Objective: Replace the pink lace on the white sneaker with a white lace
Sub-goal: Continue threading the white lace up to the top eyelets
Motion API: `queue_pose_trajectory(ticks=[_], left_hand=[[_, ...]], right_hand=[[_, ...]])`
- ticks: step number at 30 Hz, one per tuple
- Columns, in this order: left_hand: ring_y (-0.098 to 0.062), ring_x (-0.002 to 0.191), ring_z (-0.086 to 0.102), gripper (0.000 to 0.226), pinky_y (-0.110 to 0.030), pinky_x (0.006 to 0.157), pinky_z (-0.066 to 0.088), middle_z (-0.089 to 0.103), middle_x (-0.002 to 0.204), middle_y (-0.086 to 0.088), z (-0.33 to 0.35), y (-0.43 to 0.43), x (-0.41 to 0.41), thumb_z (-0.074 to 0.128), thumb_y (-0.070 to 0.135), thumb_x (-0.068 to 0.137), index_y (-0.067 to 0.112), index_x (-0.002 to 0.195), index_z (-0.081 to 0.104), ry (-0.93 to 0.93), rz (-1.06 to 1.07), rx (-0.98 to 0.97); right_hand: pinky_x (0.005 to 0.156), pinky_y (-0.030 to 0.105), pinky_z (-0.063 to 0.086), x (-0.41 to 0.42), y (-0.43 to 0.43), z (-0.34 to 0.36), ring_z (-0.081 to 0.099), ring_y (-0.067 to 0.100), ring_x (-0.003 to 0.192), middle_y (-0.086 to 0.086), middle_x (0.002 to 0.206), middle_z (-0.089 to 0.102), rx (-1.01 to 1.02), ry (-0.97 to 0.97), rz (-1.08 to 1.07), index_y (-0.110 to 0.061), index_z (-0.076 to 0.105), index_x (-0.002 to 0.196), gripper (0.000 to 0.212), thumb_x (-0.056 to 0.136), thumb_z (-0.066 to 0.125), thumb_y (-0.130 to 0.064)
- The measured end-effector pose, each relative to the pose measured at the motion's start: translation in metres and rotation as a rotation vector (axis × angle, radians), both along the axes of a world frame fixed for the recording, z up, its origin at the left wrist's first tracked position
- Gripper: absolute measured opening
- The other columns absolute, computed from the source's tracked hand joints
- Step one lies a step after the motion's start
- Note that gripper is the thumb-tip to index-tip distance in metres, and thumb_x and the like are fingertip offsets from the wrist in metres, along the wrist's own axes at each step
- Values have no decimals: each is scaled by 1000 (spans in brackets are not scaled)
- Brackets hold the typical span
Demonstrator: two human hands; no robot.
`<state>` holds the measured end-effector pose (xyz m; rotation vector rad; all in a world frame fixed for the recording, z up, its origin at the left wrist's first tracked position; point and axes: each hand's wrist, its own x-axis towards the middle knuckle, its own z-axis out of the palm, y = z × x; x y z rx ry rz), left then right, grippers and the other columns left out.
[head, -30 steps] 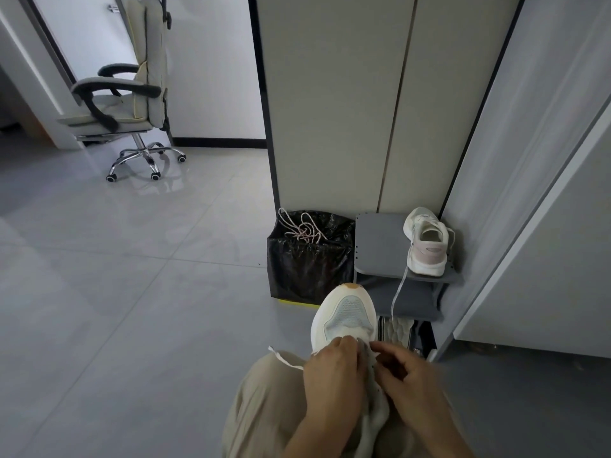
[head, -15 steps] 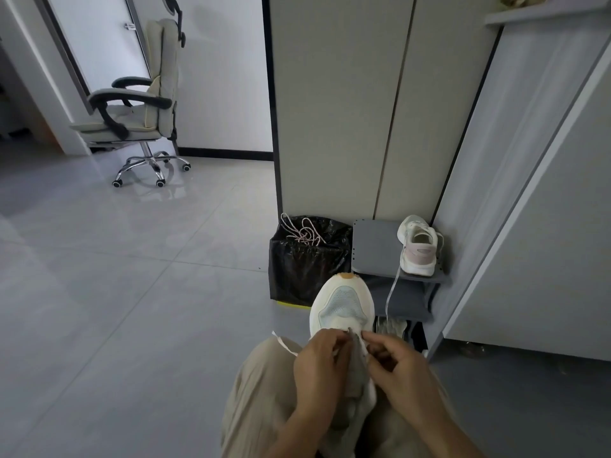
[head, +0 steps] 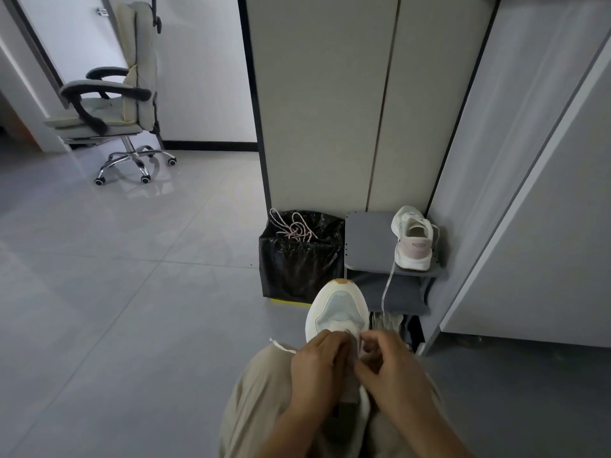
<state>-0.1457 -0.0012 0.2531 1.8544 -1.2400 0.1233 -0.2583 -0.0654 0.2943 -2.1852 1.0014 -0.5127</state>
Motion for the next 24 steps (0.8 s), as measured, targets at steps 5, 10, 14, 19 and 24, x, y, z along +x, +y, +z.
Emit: queue_pose_trajectory(ticks=[5, 10, 14, 19, 24], left_hand=[[-2, 72, 54, 11, -11, 56, 41, 63, 74, 13, -4, -2, 1, 48, 33, 82, 33, 92, 54, 96, 20, -24], [6, 74, 52, 12, 0, 63, 38, 64, 76, 13, -6, -2, 0, 50, 31, 82, 32, 91, 58, 136, 42, -51], [-2, 59, 54, 16, -2, 56, 36, 62, 67, 10, -2, -5, 1, 50, 25, 80, 25, 78, 66, 24, 53, -36], [-4, 51, 57, 17, -17, 48, 51, 60, 61, 9, 1, -12, 12, 52, 24, 76, 22, 68, 67, -279, -23, 83], [-1, 57, 61, 24, -9, 55, 45, 65, 68, 14, 2, -10, 10, 46, 31, 79, 28, 74, 69, -90, -35, 119]], right_hand=[[66, 4, 41, 8, -12, -4, 55, -2, 78, -13, 92, 58, 9, -27, -23, -21, 62, 109, 27, 83, 66, -21], [67, 4, 43, 7, -12, -14, 59, -1, 77, -11, 85, 63, 62, -130, -69, -17, 69, 101, 21, 79, 71, -18], [69, 12, 45, 8, -17, -16, 61, 3, 77, -12, 83, 63, 78, -141, -41, -13, 70, 95, 16, 79, 72, -15], [66, 9, 43, 6, -21, -18, 55, -2, 74, -21, 81, 54, -3, -67, 16, -24, 64, 91, 13, 81, 69, -18], [71, 7, 45, 4, -30, -17, 60, -6, 80, -20, 87, 64, 273, -158, -13, -31, 62, 89, 26, 82, 65, -6]])
